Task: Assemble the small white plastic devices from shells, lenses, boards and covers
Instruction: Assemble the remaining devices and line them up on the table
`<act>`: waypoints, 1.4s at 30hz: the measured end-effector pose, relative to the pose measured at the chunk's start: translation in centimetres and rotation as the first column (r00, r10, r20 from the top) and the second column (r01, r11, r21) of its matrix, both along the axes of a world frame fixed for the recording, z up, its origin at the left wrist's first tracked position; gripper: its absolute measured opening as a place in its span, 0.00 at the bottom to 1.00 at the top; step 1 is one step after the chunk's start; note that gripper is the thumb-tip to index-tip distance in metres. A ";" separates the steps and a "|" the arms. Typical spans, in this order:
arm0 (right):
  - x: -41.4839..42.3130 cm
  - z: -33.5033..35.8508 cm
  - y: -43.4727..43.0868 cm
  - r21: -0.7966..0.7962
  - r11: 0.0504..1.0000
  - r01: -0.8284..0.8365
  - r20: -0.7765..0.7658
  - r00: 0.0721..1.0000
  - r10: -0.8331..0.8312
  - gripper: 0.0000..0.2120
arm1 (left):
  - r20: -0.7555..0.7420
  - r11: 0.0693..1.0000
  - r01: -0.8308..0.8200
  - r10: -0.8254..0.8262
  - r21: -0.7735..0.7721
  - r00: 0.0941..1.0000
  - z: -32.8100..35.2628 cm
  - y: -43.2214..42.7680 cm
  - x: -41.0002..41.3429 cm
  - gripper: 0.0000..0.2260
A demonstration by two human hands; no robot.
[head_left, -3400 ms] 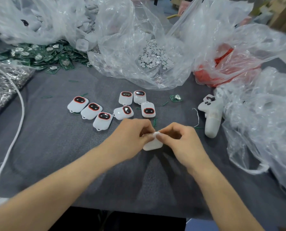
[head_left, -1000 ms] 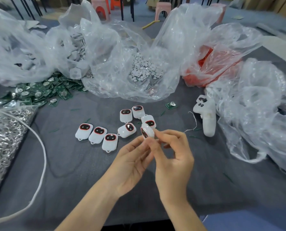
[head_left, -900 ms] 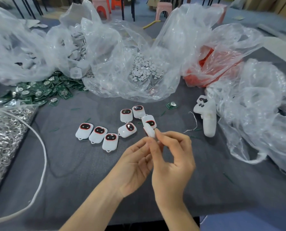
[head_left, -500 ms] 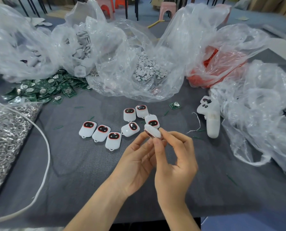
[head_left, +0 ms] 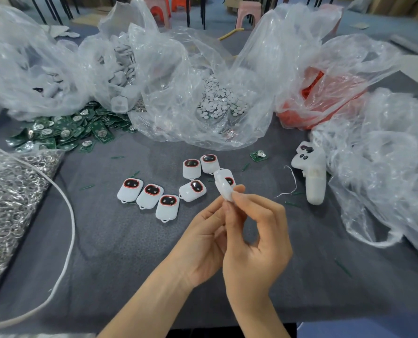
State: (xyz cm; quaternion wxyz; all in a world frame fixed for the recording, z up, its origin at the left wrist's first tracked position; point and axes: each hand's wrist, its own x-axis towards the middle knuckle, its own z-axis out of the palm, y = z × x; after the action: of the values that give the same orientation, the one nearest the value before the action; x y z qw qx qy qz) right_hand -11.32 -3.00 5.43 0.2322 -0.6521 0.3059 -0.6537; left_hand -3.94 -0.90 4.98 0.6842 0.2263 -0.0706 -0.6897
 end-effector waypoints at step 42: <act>-0.9 0.3 -1.8 0.648 0.493 -0.580 0.573 0.798 0.185 0.06 | 0.937 0.856 -0.461 0.325 -0.234 0.129 1.0 -0.4 -1.1 0.04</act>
State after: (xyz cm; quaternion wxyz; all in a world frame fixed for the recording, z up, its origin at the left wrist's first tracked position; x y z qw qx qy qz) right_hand -12.20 -4.76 5.76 0.7032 -0.3671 0.3481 -0.4995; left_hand -5.07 -1.31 5.97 0.6382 0.6441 -0.3692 -0.2040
